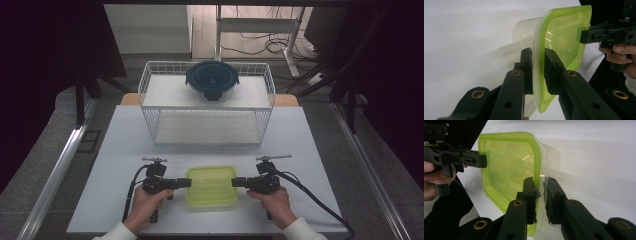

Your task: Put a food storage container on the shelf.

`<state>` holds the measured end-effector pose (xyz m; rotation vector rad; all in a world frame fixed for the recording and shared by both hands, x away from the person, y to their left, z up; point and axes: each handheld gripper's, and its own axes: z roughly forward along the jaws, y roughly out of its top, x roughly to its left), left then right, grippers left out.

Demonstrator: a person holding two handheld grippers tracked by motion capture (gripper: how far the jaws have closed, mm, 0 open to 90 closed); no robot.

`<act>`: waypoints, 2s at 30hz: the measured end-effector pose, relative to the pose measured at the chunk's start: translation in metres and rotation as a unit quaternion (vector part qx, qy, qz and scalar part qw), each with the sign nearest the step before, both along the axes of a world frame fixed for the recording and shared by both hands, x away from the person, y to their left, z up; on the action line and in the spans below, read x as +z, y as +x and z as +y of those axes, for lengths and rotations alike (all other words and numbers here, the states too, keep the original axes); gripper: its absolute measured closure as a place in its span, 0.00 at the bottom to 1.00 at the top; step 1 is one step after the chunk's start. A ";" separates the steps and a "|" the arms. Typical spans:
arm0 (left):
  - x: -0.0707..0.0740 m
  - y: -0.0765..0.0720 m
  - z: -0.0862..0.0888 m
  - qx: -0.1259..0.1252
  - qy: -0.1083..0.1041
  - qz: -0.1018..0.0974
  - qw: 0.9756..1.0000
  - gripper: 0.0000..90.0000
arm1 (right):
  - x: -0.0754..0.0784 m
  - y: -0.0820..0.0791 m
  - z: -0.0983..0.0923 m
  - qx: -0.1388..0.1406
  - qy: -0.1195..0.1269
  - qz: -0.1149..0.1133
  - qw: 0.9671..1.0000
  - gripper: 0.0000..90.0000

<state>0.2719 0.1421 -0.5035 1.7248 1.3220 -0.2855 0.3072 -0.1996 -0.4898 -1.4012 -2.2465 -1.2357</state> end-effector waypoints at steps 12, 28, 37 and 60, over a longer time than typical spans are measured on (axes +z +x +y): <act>0.014 -0.005 -0.001 -0.006 0.001 -0.039 0.999 0.88 | 0.010 -0.004 -0.004 0.003 0.010 -0.019 1.000 0.87; 0.033 -0.008 0.000 -0.008 0.002 -0.078 0.997 0.88 | 0.030 -0.008 -0.003 0.014 0.008 -0.066 0.998 0.87; 0.042 -0.008 0.002 -0.006 0.003 -0.091 0.996 0.88 | 0.039 -0.007 -0.001 0.016 0.005 -0.087 0.996 0.87; 0.090 0.008 0.000 -0.013 0.004 -0.136 0.991 0.88 | 0.078 0.004 -0.006 0.011 0.019 -0.129 0.991 0.87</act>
